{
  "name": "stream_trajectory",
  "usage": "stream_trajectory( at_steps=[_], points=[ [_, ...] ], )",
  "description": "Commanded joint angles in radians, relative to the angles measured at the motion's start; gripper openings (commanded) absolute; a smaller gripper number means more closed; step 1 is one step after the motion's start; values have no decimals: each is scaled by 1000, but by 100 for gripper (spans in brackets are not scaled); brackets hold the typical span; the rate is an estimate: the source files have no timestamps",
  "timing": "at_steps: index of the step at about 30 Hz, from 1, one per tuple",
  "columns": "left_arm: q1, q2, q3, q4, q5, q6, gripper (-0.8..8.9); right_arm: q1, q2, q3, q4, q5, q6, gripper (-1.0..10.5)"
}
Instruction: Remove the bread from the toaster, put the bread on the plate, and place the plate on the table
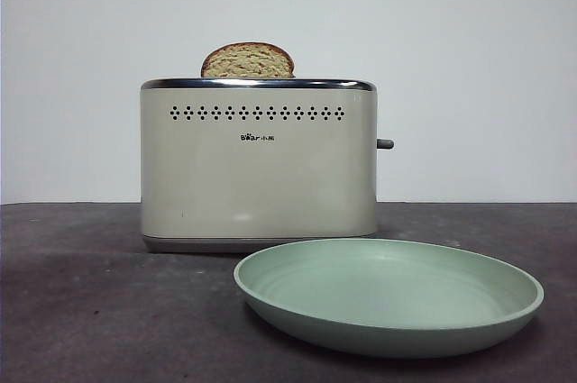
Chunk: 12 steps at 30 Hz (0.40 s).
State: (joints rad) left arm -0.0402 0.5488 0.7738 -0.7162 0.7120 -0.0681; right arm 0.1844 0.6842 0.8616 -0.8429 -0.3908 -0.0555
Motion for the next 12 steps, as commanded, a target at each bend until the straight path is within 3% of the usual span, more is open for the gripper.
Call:
stream_trajectory(
  at_steps=[1,12],
  points=[
    [-2,7,20,7,2,15,382,4,7,20,7,-1,6,322],
    [-35,124,74,160,2,31,382,4,14,20,8,-2,18,327]
  ],
)
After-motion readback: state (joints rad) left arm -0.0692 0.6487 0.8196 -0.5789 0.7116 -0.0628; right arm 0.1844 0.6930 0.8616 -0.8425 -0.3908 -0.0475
